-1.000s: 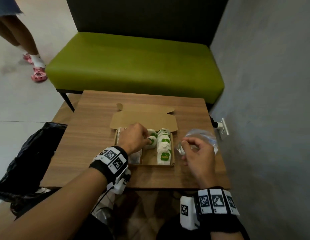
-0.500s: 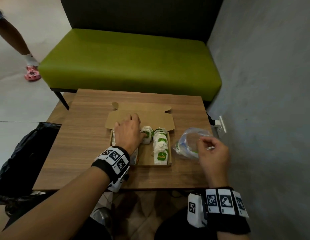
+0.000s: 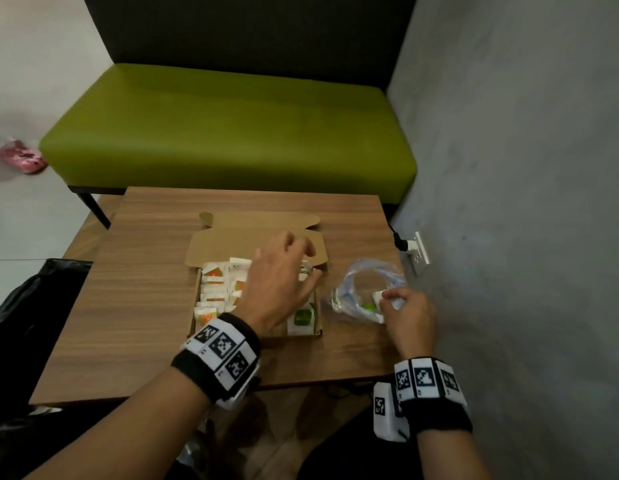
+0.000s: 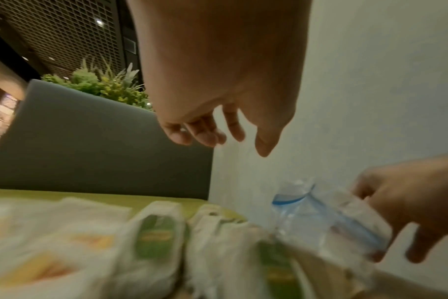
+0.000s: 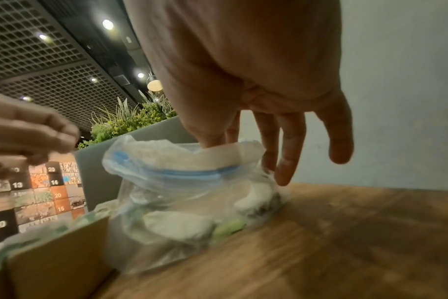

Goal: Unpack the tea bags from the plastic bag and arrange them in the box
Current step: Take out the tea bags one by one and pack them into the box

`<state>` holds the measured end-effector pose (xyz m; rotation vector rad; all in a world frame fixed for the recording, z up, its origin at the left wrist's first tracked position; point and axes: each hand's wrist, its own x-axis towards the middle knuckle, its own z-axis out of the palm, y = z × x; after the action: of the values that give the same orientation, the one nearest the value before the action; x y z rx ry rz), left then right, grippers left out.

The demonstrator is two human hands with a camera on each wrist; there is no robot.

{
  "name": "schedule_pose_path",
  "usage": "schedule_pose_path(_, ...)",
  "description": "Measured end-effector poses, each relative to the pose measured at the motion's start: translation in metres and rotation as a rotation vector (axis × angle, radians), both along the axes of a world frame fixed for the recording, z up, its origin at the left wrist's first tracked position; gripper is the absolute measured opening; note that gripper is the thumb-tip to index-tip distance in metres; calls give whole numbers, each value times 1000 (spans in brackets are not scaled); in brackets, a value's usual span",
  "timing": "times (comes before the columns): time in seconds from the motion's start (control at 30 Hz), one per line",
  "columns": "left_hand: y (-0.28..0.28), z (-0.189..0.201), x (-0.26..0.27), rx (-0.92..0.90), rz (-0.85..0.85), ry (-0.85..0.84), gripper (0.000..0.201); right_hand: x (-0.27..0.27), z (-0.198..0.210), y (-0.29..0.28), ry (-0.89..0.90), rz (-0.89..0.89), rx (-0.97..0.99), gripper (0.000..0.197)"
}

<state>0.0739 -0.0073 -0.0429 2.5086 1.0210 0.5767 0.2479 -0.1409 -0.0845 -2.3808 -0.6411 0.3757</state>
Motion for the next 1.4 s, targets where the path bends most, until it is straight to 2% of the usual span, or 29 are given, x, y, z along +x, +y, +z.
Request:
schedule_pose_path(0.07,-14,7,19,-9,-187,9,22,-1,3,-7,-29,8,-18,18)
schedule_pose_path(0.17,-30,13,46,-2,-372,169,20,1,6,-21,-62,64,59,23)
schedule_pose_path(0.3,-44,14,69,13,-475,461,34,8,16,-38,-96,226,72,22)
schedule_pose_path(0.37,-50,14,71,3,-466,516,41,10,22,-44,-164,243,29,19)
schedule_pose_path(0.47,-57,16,71,34,-402,489,43,13,30,-50,-333,110,-83,14)
schedule_pose_path(0.57,-64,20,69,20,-371,429,45,12,31,-47,-319,48,-126,29)
schedule_pose_path(0.63,-68,23,67,-13,-372,363,52,9,35,-47,-307,62,-156,36)
schedule_pose_path(0.73,-69,27,64,-79,-372,262,62,3,51,-49,-380,160,-143,32)
schedule_pose_path(0.83,-68,30,61,-103,-373,218,61,-4,63,-51,-467,238,-170,43)
schedule_pose_path(0.93,-67,29,60,-112,-389,192,58,-7,67,-51,-474,281,-211,54)
schedule_pose_path(1.0,-68,29,59,-101,-404,171,54,-9,68,-50,-502,287,-248,47)
schedule_pose_path(1.07,-68,28,58,-129,-414,153,53,-11,69,-47,-513,265,-274,31)
schedule_pose_path(1.13,-66,28,57,-165,-405,148,54,-12,65,-45,-519,234,-223,17)
schedule_pose_path(1.2,-63,26,57,-173,-358,150,53,-8,60,-48,-537,215,-122,10)
schedule_pose_path(1.33,-60,17,58,-222,-238,184,39,2,57,-61,-550,259,145,11)
schedule_pose_path(1.4,-58,10,62,-248,-208,221,35,7,58,-64,-470,289,244,12)
